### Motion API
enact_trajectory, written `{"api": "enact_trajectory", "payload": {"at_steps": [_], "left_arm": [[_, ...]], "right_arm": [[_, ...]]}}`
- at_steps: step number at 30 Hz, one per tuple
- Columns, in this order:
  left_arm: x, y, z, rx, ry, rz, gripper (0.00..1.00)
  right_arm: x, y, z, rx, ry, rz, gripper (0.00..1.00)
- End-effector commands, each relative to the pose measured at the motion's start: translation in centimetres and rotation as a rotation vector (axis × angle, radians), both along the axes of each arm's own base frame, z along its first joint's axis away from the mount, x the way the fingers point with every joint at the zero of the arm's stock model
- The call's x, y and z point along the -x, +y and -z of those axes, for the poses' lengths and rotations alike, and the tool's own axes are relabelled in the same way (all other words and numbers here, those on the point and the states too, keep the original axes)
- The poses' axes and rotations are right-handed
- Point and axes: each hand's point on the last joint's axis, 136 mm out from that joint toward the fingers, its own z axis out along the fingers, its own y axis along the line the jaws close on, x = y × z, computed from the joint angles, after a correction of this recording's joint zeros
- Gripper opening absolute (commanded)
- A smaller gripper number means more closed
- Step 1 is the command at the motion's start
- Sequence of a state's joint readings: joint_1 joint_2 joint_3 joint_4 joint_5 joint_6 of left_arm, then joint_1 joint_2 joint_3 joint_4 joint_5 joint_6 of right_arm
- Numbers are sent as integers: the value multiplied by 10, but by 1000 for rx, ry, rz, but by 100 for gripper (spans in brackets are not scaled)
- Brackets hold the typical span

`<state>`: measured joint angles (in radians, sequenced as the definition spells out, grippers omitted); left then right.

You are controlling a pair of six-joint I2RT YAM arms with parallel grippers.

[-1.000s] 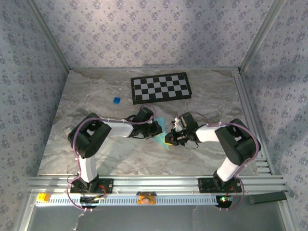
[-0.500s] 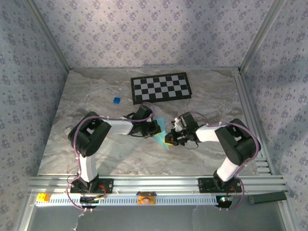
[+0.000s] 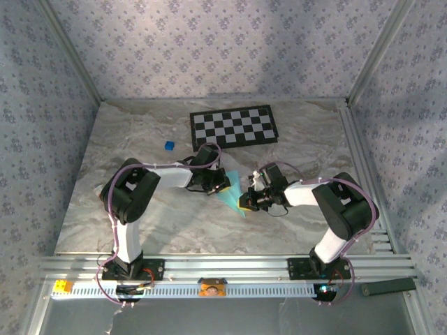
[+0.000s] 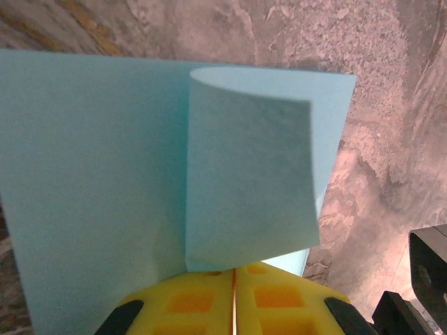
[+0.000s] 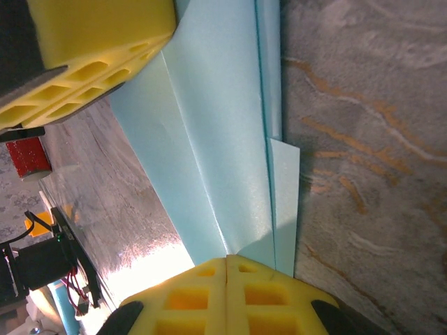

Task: Fold a paper plane with a square sheet of paper (pick it up from the middle)
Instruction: Fourth fold the wing at the center of the table.

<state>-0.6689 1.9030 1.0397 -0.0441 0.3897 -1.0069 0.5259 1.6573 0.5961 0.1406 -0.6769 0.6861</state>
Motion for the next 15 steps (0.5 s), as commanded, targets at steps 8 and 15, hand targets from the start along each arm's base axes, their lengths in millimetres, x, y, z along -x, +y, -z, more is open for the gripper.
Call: {"api": "enact_trajectory", "payload": {"at_steps": [8, 15], "left_arm": [[-40, 47, 21, -145, -34, -112, 8], [-51, 53, 15, -134, -49, -119, 9]], "right_arm": [[45, -36, 40, 168, 169, 1, 0], [46, -36, 40, 167, 171, -5, 0]]}}
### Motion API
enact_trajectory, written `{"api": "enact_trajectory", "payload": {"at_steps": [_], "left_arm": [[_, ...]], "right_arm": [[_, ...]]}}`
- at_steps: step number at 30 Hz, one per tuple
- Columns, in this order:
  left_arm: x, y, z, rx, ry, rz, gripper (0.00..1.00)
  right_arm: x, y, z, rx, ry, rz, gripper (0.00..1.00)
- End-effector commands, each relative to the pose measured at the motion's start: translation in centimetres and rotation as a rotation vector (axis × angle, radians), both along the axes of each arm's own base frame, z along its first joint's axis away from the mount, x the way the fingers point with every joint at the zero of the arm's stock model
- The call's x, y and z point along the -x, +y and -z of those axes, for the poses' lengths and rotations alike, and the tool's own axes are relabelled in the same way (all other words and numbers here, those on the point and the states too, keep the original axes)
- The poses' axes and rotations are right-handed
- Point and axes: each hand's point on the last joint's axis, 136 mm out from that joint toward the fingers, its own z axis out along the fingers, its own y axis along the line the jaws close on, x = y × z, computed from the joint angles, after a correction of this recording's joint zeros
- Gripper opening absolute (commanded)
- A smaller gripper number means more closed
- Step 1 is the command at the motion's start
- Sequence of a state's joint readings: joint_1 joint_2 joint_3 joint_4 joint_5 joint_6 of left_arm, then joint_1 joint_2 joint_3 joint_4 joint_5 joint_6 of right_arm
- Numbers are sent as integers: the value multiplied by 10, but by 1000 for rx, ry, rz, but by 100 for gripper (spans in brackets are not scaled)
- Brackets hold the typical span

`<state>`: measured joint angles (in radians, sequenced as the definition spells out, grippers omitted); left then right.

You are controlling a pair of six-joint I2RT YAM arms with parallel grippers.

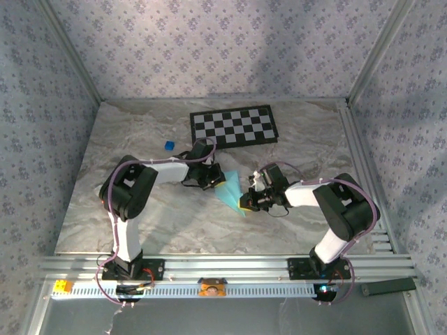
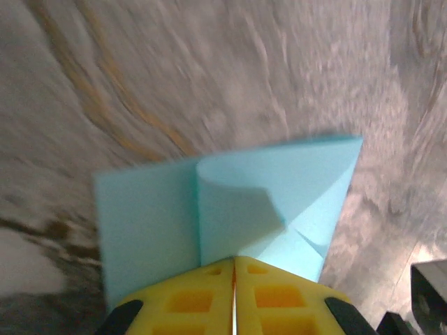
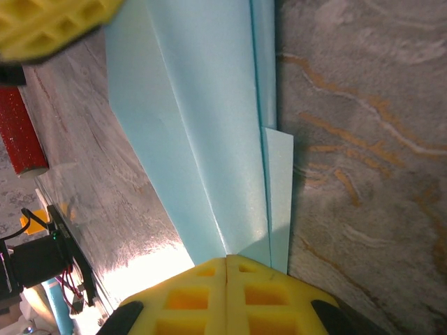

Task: Fold a paper plane with a square sheet of paper (pick it up from the middle)
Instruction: Fourth fold the wing at the center of the table.

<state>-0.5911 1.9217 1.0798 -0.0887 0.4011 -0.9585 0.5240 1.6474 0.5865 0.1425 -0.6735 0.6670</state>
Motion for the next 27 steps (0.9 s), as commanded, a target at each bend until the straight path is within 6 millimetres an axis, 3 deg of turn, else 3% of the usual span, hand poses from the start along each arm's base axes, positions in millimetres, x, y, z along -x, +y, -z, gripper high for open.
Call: {"api": "enact_trajectory", "payload": {"at_steps": [1, 14, 22, 27], "left_arm": [[-27, 31, 14, -117, -44, -85, 9], [-47, 42, -2, -137, -85, -103, 10], [-47, 41, -50, -85, -180, -108, 11], [-29, 29, -77, -28, -245, -78, 14]], "right_arm": [[45, -34, 40, 164, 188, 4, 0], [46, -33, 40, 156, 189, -5, 0], [45, -32, 37, 153, 199, -4, 0], [42, -32, 36, 150, 176, -28, 0]]}}
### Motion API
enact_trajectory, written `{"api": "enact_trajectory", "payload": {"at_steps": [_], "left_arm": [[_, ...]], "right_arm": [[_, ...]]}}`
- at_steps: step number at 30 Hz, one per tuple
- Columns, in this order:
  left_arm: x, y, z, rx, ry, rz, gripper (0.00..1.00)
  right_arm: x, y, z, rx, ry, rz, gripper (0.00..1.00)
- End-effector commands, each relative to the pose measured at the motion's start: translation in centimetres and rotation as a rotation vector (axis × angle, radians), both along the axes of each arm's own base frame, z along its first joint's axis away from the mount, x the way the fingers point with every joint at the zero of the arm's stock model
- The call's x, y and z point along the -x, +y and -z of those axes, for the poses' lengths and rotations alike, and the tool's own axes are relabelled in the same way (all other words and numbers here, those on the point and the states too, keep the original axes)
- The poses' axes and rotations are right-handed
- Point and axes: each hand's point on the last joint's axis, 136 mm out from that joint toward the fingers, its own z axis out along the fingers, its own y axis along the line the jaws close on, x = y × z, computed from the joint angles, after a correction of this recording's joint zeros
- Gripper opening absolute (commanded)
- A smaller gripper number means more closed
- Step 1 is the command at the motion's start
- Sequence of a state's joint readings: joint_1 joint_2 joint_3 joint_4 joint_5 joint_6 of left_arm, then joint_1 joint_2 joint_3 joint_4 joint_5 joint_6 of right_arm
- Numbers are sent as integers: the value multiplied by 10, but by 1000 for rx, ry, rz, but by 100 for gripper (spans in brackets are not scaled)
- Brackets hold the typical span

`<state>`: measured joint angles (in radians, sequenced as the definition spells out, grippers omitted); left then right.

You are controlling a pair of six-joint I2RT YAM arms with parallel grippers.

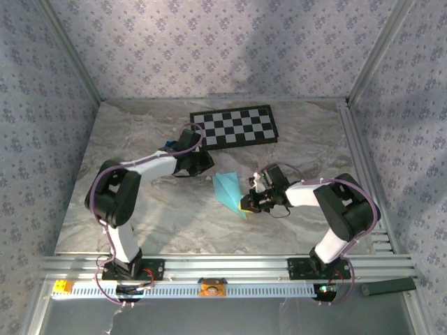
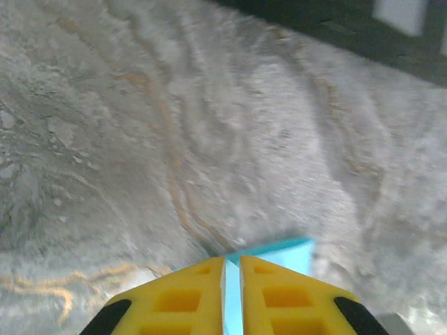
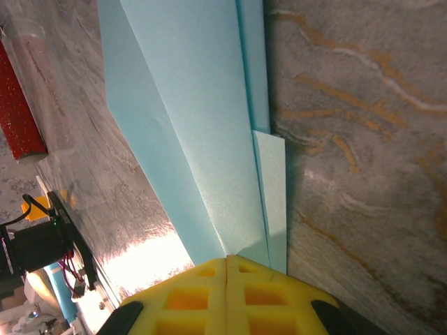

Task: Fold a paper plane with a square sheet of paper (pick it up from the middle)
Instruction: Fourth fold the wing at the center of the table.

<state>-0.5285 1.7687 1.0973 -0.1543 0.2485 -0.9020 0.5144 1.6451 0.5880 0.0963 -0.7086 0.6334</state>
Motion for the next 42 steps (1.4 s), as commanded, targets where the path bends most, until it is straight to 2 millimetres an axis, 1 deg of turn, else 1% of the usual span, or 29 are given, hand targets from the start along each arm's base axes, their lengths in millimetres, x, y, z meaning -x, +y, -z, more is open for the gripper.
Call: {"api": "enact_trajectory", "payload": {"at_steps": [1, 3, 7, 9, 10, 12, 16, 19, 21, 23, 29, 36, 38, 42], "left_arm": [[14, -17, -23, 43, -62, 62, 14], [28, -35, -20, 71, -51, 132, 14], [48, -68, -5, 175, -15, 228, 13], [53, -78, 6, 213, 12, 235, 13], [55, -78, 13, 210, 24, 232, 13], [59, -74, 28, 184, 51, 217, 12], [60, -57, 49, 117, 67, 188, 13], [53, -49, 59, 87, 58, 185, 13], [47, -39, 68, 51, 74, 158, 13], [40, -30, 71, 33, 85, 126, 13], [23, -14, 72, -20, 90, 94, 12], [8, -2, 73, -59, 99, 69, 12], [5, 0, 69, -66, 91, 68, 12], [0, 3, 53, -82, 54, 79, 12]], "right_arm": [[34, -30, 36, 158, 149, 1, 0], [34, -30, 35, 157, 149, 2, 0], [34, -32, 36, 162, 153, 6, 0], [34, -32, 36, 160, 156, 8, 0], [33, -32, 35, 158, 154, 8, 0], [33, -33, 34, 157, 152, 10, 0], [33, -34, 35, 163, 154, 14, 0], [34, -34, 37, 157, 160, 20, 0], [34, -34, 37, 158, 163, 19, 0], [35, -34, 37, 161, 164, 13, 0], [38, -36, 38, 163, 166, 22, 0], [40, -38, 40, 165, 168, 25, 0], [39, -38, 39, 163, 165, 28, 0], [37, -36, 37, 156, 160, 30, 0]]}}
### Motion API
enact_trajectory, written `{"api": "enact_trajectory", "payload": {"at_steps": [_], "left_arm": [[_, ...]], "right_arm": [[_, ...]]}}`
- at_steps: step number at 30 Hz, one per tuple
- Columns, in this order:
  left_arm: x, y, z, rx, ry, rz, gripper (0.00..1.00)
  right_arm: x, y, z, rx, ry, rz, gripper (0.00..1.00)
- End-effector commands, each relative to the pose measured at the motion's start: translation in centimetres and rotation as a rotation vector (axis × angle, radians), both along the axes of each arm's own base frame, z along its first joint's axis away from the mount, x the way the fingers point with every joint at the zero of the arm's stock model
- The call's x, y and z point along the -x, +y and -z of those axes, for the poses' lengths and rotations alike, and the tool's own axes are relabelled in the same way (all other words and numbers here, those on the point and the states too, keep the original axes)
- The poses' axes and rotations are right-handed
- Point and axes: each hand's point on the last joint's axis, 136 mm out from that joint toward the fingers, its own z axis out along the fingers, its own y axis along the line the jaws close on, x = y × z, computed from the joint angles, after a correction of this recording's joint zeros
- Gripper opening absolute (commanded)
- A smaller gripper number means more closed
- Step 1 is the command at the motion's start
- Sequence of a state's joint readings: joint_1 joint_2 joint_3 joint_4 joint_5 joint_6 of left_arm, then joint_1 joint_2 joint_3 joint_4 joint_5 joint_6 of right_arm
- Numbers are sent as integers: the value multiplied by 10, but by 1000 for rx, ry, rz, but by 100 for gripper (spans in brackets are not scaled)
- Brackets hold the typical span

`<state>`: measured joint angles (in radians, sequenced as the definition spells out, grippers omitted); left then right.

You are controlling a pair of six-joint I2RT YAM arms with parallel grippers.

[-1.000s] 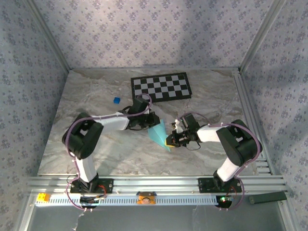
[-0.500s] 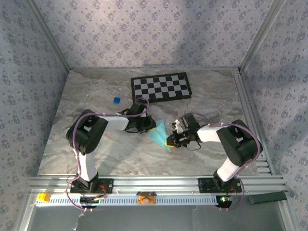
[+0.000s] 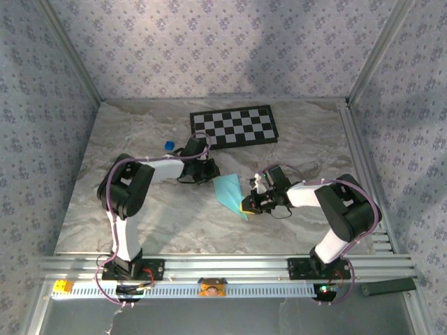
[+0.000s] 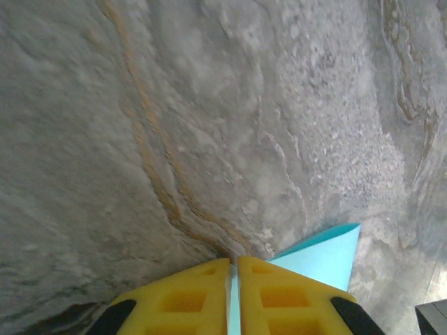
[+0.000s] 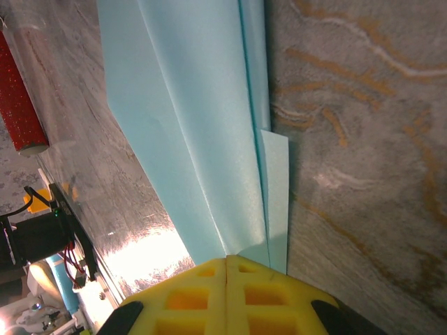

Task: Fold a paper plane with a square sheet of paper (pick it up from the middle)
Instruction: Fourth fold the wing at the center of the table.

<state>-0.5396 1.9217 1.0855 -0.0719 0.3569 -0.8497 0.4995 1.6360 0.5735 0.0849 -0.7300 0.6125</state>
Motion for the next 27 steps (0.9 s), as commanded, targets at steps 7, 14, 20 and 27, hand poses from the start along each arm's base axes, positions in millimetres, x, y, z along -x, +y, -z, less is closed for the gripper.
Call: {"api": "enact_trajectory", "payload": {"at_steps": [7, 14, 20, 27], "left_arm": [[-15, 16, -51, -54, -127, -20, 15], [13, -19, -69, 41, -153, 45, 17], [38, -51, -41, 82, -83, 116, 16], [48, -44, 4, 21, -15, 108, 13]], "right_arm": [[30, -29, 34, 156, 143, 36, 0], [29, -29, 32, 158, 138, 42, 0], [28, -29, 32, 159, 139, 41, 0], [22, -20, 17, 95, 96, 27, 0]]}}
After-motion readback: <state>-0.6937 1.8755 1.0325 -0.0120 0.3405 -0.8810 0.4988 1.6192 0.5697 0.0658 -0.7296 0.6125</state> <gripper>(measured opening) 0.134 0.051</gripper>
